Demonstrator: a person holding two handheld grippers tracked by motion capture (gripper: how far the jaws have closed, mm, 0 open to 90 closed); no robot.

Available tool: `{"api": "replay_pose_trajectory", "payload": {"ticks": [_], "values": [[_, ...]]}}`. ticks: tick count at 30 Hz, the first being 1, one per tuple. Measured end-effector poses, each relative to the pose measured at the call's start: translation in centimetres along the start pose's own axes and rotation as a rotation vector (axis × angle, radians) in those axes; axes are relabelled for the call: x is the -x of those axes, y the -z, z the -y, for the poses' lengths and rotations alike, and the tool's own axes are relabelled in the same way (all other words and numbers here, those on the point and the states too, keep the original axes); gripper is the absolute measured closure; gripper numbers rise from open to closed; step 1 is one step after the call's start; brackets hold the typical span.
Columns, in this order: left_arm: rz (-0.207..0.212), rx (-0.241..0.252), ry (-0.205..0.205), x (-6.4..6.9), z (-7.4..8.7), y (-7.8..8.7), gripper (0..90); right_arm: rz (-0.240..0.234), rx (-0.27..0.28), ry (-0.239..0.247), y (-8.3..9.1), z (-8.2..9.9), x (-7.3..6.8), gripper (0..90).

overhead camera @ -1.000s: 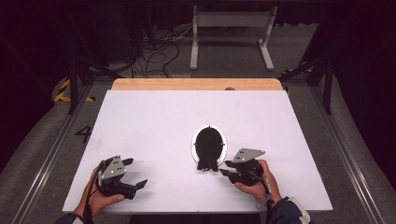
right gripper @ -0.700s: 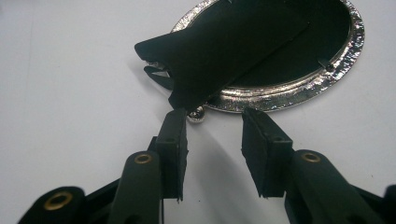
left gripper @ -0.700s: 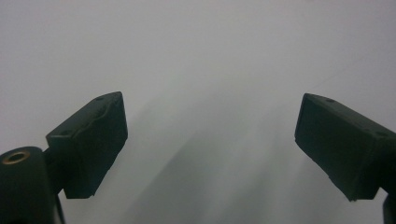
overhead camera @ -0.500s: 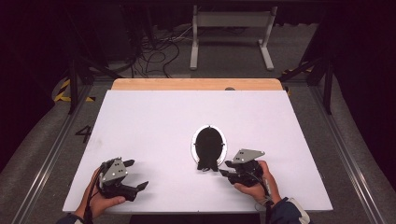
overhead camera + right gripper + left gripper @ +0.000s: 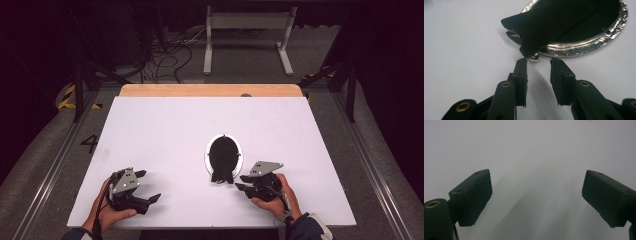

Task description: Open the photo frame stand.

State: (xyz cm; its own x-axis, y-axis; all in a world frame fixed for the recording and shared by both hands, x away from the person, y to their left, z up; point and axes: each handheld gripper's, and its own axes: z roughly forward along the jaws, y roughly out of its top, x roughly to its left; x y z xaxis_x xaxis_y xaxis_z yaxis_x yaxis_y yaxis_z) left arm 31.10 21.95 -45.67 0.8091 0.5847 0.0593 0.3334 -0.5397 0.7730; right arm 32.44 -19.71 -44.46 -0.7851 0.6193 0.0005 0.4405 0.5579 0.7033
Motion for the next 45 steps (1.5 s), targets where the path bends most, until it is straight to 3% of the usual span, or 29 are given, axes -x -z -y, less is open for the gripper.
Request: {"api": "replay_pose_trajectory", "payload": {"ticks": [15, 18, 29, 33, 40, 45], "values": [[0.002, -0.014, -0.012, 0.4, -0.1, -0.1, 10.0, 0.000, -0.081, 0.037, -1.3, -0.9, -1.0, 75.0], [0.001, -0.012, -0.012, 0.4, 0.0, 0.0, 10.1, 0.004, -0.086, 0.021, -1.5, -1.0, -0.9, 75.8], [0.005, -0.012, -0.009, 0.5, -0.1, -0.1, 10.0, 0.003, -0.071, 0.012, -1.6, -1.0, -0.8, 77.7], [0.007, -0.012, -0.009, 0.5, -0.1, -0.1, 10.0, -0.022, -0.051, -0.026, -1.6, -0.8, -0.5, 77.7], [0.008, -0.011, -0.007, 0.4, 0.0, -0.1, 10.0, -0.042, -0.033, -0.040, -1.6, -0.6, -0.3, 78.0], [0.011, -0.013, 0.006, 0.4, -0.1, -0.3, 10.3, -0.086, 0.008, -0.086, -1.6, -0.3, 0.3, 77.0]]}}
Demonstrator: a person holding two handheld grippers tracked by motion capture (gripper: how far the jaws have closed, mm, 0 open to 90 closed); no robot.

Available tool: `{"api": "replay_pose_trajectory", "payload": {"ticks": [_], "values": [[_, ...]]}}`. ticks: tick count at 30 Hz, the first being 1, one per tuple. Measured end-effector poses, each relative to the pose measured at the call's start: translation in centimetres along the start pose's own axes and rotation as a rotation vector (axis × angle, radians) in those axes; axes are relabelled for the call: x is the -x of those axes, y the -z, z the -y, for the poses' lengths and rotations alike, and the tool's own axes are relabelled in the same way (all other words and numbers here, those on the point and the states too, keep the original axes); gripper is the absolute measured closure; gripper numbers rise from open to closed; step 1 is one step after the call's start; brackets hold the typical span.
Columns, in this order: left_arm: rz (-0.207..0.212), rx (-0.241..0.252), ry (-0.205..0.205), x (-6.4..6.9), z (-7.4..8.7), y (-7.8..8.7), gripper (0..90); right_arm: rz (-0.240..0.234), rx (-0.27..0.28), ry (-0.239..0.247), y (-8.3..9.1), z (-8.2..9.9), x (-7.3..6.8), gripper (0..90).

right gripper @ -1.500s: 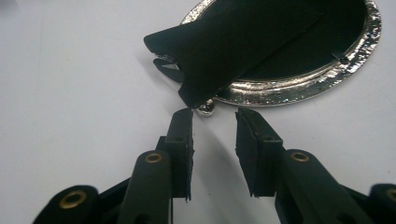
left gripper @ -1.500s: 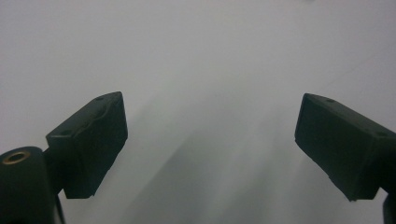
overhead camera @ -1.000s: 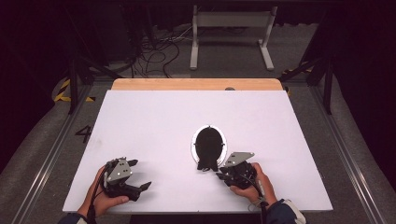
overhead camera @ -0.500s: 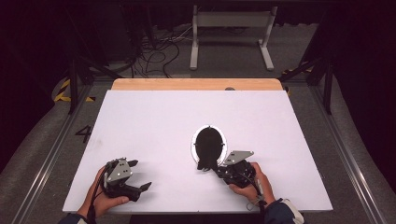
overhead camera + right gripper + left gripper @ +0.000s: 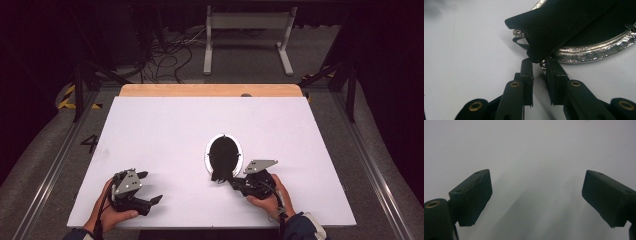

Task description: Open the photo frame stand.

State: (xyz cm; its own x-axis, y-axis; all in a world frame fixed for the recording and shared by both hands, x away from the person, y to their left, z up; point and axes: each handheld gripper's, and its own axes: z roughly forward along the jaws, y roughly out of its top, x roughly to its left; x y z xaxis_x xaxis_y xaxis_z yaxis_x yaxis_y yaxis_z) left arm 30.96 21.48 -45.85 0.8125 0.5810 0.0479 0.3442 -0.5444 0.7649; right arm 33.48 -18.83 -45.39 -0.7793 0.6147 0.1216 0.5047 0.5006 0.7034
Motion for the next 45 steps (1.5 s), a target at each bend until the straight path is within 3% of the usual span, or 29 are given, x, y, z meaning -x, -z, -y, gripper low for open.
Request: {"api": "replay_pose_trajectory", "payload": {"ticks": [8, 12, 18, 26, 28, 30, 31, 33, 34, 39, 45], "values": [[0.006, -0.004, 0.005, 0.1, -0.2, -0.3, 10.6, -0.100, 0.074, -0.111, 0.0, 0.1, 1.0, 71.5], [0.014, -0.006, -0.003, 0.1, -0.2, -0.5, 10.6, -0.127, 0.079, -0.138, -0.2, 0.0, 1.2, 71.0], [0.016, -0.017, -0.008, 0.2, -0.5, -0.9, 10.6, -0.238, 0.091, -0.242, -0.7, -0.1, 2.2, 61.0], [0.034, -0.013, -0.012, 0.6, -1.0, -1.5, 10.6, -0.292, 0.104, -0.303, -0.9, 0.0, 2.8, 54.0], [0.033, -0.016, -0.016, 0.6, -1.2, -1.7, 10.6, -0.310, 0.107, -0.344, -0.9, 0.1, 3.0, 54.6], [0.036, -0.014, -0.015, 0.6, -1.3, -1.9, 10.6, -0.320, 0.106, -0.410, -0.9, 0.3, 3.3, 61.7], [0.049, -0.009, -0.009, 0.5, -1.5, -2.1, 10.6, -0.320, 0.106, -0.410, -0.9, 0.3, 3.3, 61.7], [0.083, -0.004, 0.014, 0.3, -1.8, -2.5, 10.7, -0.353, 0.124, -0.538, -1.0, 0.7, 4.1, 64.7], [0.092, -0.005, 0.019, 0.2, -1.9, -2.7, 10.8, -0.353, 0.134, -0.554, -1.1, 0.8, 4.2, 64.6], [0.106, -0.019, 0.012, 0.3, -2.3, -3.4, 10.8, -0.358, 0.151, -0.586, -1.5, 0.6, 4.2, 62.8], [0.092, -0.019, 0.009, 0.0, -3.5, -4.5, 11.3, -0.371, 0.157, -0.595, -2.0, 0.3, 4.4, 64.1]]}}
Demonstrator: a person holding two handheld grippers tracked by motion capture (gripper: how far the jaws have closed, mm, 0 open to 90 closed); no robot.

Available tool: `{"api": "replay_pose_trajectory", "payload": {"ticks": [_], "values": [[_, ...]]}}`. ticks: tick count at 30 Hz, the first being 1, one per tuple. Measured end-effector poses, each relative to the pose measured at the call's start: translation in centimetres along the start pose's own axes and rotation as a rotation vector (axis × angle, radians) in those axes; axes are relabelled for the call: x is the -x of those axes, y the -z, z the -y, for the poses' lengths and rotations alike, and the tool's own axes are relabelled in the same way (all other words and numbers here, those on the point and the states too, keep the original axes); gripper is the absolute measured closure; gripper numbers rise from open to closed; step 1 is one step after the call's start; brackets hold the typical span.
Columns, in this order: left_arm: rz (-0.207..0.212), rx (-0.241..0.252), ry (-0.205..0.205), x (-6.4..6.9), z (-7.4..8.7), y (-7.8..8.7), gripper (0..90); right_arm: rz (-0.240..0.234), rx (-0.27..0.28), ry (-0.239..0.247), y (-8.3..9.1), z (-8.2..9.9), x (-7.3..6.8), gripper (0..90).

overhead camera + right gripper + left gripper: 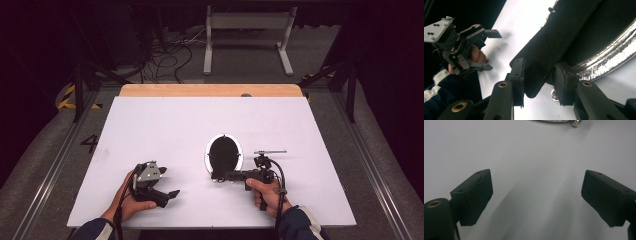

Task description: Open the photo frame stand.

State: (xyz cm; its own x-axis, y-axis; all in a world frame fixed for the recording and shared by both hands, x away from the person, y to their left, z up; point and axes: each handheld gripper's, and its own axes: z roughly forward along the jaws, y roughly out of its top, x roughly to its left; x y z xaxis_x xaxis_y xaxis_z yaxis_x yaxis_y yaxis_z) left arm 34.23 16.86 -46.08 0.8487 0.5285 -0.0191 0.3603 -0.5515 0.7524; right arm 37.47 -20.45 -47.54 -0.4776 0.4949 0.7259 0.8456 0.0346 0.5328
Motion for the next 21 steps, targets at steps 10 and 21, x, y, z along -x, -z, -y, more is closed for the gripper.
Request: {"api": "replay_pose_trajectory", "payload": {"ticks": [10, 21], "values": [[0.003, 0.010, 0.044, -1.7, -2.7, -2.6, 16.3, -0.015, 0.062, -0.082, -0.9, -1.0, 0.2, 59.8], [0.070, 0.012, 0.151, -3.7, -4.9, -5.9, 19.5, -0.025, 0.074, -0.074, -1.4, -1.5, 0.5, 67.3]]}}
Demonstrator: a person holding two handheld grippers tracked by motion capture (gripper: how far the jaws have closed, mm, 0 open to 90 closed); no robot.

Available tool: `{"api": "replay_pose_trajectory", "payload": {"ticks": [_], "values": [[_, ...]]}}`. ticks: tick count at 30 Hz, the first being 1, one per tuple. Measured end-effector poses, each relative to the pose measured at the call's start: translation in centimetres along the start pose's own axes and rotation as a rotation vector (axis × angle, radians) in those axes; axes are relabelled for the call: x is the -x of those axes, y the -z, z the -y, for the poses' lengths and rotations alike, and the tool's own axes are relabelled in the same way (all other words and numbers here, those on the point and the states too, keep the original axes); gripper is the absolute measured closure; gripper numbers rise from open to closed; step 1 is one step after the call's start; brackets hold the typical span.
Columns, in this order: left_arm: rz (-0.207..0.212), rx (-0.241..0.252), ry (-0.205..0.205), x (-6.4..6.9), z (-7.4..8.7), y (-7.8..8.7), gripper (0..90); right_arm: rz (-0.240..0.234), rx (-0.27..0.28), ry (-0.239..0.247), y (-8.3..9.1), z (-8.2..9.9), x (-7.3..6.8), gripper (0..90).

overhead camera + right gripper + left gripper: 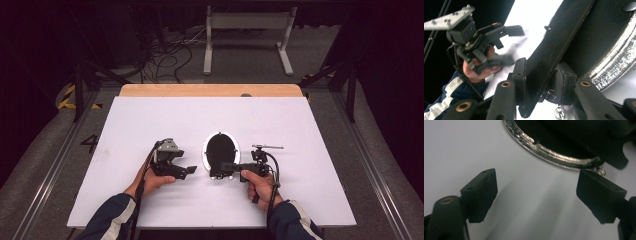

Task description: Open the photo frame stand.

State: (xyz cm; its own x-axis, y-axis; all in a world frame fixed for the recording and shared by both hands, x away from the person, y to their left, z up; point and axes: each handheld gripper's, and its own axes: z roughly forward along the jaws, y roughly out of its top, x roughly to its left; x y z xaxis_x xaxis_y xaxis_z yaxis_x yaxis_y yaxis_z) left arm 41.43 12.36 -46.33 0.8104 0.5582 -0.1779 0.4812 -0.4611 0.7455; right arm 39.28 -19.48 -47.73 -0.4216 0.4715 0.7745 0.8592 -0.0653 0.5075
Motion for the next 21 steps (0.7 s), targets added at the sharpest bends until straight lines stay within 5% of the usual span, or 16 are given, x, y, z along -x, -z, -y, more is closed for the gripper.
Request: {"api": "replay_pose_trajectory", "payload": {"ticks": [5, 9, 14, 15, 18, 21], "values": [[0.038, 0.002, 0.031, -0.5, -1.0, -1.4, 17.4, -0.014, 0.000, 0.035, 0.0, 0.0, -0.2, 69.7], [0.105, 0.028, 0.107, -1.2, -1.8, -2.2, 18.1, -0.031, -0.010, 0.052, 0.1, -0.1, 0.0, 70.5], [0.145, 0.021, 0.146, -1.8, -2.4, -2.9, 16.6, -0.023, -0.019, 0.107, 0.0, -0.2, -0.4, 70.6], [0.159, 0.037, 0.185, -2.0, -2.8, -3.2, 16.4, -0.023, -0.023, 0.123, 0.1, -0.2, -0.6, 70.8], [0.174, 0.031, 0.184, -2.1, -2.9, -3.5, 14.3, -0.022, -0.026, 0.151, 0.1, -0.2, -0.8, 71.1], [0.197, 0.046, 0.237, -2.6, -3.0, -3.6, 14.7, -0.034, -0.023, 0.165, 0.1, -0.1, -0.8, 72.1]]}}
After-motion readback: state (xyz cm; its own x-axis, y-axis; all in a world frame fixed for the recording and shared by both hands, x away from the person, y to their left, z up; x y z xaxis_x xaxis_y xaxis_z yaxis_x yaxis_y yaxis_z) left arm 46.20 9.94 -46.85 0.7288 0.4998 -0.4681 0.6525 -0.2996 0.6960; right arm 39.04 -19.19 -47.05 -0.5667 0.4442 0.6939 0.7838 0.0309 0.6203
